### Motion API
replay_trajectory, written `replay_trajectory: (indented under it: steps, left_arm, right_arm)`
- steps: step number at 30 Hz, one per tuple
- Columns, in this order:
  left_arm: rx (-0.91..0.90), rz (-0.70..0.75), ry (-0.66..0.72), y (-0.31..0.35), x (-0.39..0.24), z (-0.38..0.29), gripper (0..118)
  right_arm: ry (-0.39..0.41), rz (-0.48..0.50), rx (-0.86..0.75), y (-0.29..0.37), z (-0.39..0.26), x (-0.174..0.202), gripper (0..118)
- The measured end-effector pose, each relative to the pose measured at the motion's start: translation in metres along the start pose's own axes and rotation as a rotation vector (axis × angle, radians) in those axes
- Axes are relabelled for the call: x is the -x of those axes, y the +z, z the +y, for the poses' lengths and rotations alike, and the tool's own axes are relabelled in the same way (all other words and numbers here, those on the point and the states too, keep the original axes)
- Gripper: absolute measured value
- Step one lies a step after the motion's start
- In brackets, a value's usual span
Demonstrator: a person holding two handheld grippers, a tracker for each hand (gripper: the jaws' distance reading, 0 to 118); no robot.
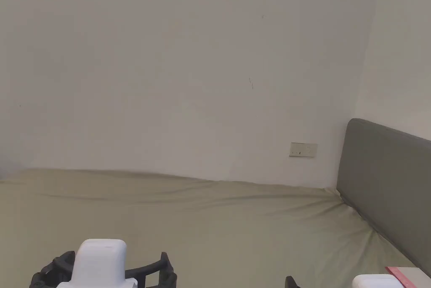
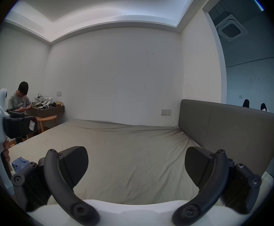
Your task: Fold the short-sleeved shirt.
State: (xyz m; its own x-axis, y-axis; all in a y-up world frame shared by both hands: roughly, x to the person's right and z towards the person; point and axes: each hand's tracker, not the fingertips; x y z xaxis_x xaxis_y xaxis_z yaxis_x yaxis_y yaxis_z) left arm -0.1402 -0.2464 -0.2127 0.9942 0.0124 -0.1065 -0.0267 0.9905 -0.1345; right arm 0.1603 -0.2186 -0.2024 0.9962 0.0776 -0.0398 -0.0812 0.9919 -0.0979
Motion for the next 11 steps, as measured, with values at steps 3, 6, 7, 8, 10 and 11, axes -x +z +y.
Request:
replay_trajectory:
  steps: [3, 6, 7, 8, 10, 11]
  left_arm:
    - [0.018, -0.005, 0.013, -0.002, 0.002, 0.000, 118]
    - [-0.034, 0.020, -0.023, 0.001, 0.001, -0.001, 118]
    - [-0.027, 0.063, -0.088, 0.005, -0.001, 0.001, 118]
    - [0.003, 0.094, -0.129, 0.008, -0.002, 0.002, 118]
    - [0.055, 0.141, -0.138, 0.013, -0.008, -0.002, 118]
    - [0.044, 0.111, -0.111, 0.011, -0.010, -0.004, 118]
  right_arm:
    - [0.007, 0.000, -0.004, 0.000, 0.000, 0.002, 118]
    - [0.020, 0.000, -0.001, -0.002, 0.000, 0.003, 118]
    - [0.025, -0.002, -0.002, -0.002, 0.000, 0.004, 118]
    - [0.030, -0.002, -0.004, -0.002, 0.000, 0.004, 118]
    - [0.034, -0.005, -0.009, -0.002, 0.000, 0.004, 118]
    - [0.032, -0.004, -0.010, -0.003, 0.000, 0.004, 118]
